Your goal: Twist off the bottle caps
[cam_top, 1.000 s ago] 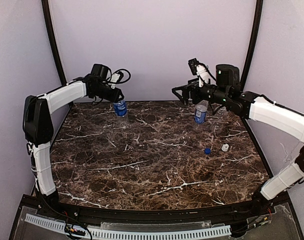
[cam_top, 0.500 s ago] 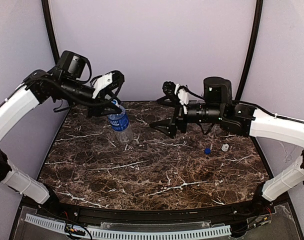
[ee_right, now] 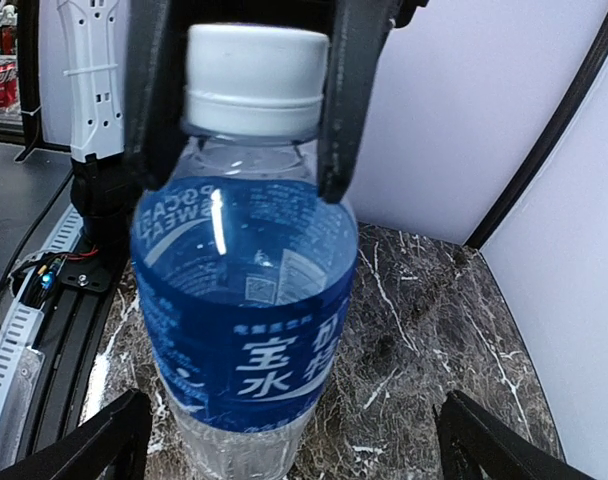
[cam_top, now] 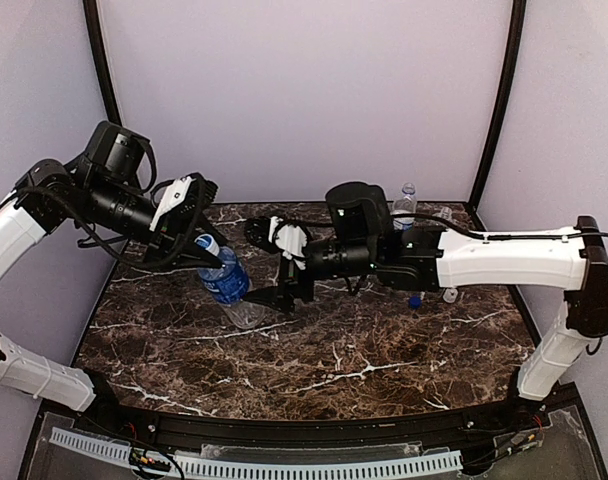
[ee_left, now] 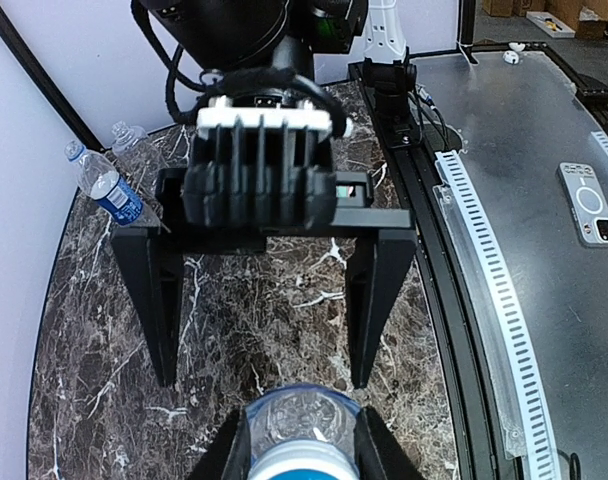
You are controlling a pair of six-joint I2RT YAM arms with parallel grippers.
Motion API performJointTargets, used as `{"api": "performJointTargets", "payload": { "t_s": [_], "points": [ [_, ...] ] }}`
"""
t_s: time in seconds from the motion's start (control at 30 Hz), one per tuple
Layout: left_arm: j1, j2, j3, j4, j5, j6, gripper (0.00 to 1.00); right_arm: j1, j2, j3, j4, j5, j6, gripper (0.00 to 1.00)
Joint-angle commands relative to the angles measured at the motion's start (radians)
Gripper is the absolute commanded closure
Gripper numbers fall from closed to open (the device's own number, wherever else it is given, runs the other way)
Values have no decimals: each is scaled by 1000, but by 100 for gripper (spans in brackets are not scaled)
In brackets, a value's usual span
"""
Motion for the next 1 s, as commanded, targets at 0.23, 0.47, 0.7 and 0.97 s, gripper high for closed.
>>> {"api": "performJointTargets", "payload": {
  "t_s": [0.23,0.47,0.7,0.97],
  "points": [
    [-6,-33,6,57,31,-75,99,-3,66,-85,155,-115,73,1],
    [-6,-24,15,86,43,-129,99,-19,91,-115,220,-93,115,12],
    [-5,-28,15,128,65,-197,99,-48,82,-141,293,-109,178,40],
    [-5,-74,-45,240,57,-292,58,-47,51,-142,312,-131,196,53]
  ]
}}
